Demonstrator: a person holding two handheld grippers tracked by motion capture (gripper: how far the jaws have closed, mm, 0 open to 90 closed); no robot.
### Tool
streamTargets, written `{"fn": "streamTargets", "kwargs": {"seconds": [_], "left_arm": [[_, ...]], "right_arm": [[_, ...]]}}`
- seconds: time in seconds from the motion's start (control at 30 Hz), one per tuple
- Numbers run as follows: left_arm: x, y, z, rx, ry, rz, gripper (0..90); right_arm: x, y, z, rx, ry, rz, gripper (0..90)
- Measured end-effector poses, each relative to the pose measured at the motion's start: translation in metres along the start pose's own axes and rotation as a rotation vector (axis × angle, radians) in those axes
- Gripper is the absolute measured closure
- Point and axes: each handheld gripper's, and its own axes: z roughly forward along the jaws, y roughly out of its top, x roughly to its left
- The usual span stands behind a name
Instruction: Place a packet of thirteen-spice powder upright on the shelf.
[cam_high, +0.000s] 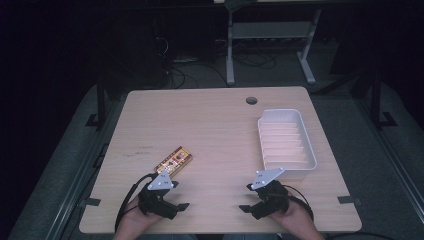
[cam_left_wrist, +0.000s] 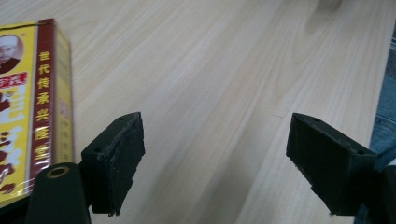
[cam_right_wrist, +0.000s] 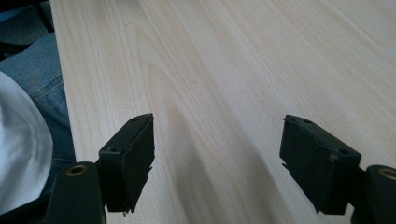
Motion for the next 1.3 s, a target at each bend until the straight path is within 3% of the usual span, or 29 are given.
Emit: {"fn": "streamTargets", "kwargs": {"seconds": [0.5,0.93,1.1,1.3], "left_arm": [[0.019,0.000,-0.009,-0.025,0.053,-0.033,18.6],[0.048,0.002,-0.020,-0.022,0.128,-0.086,18.7],[0.061,0.004,-0.019,-0.008,0.173,-0.102,18.5],[0.071,0.003,-0.014,0.017,0.196,-0.125,18.4]], "right_arm": [[0.001,0.001,0.002,0.007,0.004,-0.004,25.5],[0.000,0.001,0.004,0.009,0.006,0.000,25.5],[0.001,0.001,0.005,0.013,0.010,0.003,25.5],[0.001,0.001,0.005,0.013,0.011,0.000,25.5]]}}
